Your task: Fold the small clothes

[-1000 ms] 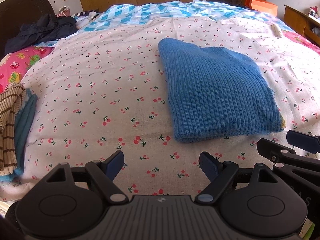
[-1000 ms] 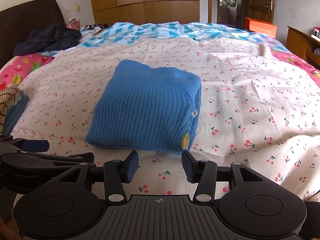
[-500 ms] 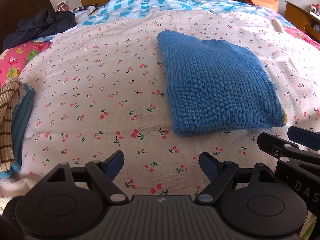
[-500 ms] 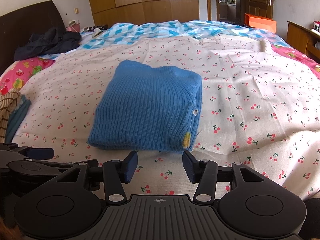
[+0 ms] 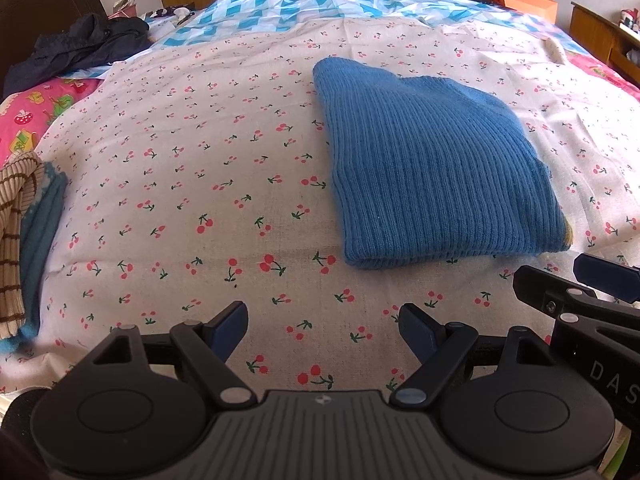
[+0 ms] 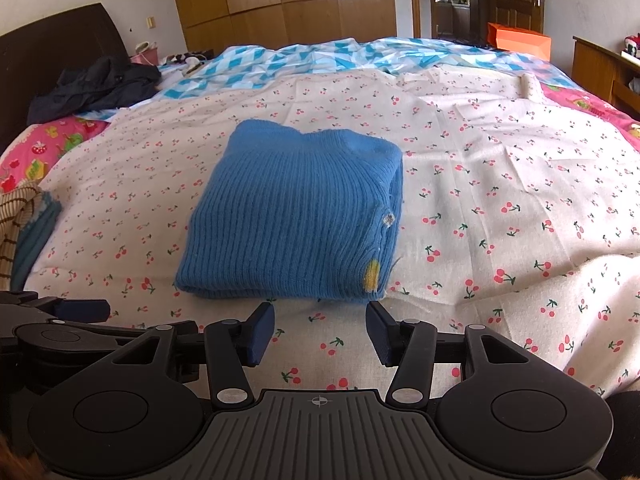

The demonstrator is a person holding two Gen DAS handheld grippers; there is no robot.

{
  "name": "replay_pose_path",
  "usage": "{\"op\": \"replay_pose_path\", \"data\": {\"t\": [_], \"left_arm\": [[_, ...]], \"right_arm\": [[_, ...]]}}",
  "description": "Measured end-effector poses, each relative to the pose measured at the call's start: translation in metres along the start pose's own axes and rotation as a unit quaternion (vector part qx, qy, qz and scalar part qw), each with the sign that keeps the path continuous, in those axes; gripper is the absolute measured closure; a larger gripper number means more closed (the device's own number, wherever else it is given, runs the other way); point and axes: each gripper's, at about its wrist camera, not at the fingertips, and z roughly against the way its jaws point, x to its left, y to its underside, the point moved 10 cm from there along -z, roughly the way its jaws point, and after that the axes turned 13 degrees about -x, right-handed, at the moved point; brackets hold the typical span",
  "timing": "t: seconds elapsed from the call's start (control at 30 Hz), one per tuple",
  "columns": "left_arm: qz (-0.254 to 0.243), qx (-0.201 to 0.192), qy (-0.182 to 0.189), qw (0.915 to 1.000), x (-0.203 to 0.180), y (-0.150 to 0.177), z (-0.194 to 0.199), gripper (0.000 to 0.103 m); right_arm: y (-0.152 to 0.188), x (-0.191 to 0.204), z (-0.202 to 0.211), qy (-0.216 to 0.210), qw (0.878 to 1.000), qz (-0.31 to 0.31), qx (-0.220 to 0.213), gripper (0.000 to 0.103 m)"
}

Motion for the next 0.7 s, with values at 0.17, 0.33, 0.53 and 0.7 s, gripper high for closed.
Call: {"op": "replay_pose_path", "data": {"t": [0.17,0.33,0.53,0.7], "left_arm": [[0.0,0.0,0.0,1.0,-0.0002,0.0001,-0.0001,0.016],[0.001,0.001,0.001,1.0,-0.0005,0.0005,-0.0004,0.016],[0.005,0.003,0.006,1.0,-0.0015,0.0013,-0.0003,0.016],[0.005,-0.002,0.004,1.0,-0.0012,-0.0003,0.0015,0.016]], "right_arm": [[0.0001,-0.0002,-0.0001,0.0,1.0,0.0,0.0,0.053],[-0.0001,-0.0004,-0.0001,0.0,1.0,0.0,0.0,0.052],[0.0014,-0.0033,-0.0003,0.005,1.0,-0.001,0.0,0.048],[0.0045,-0.0066,-0.0015,0.011,1.0,0.0,0.006,0.047]]}}
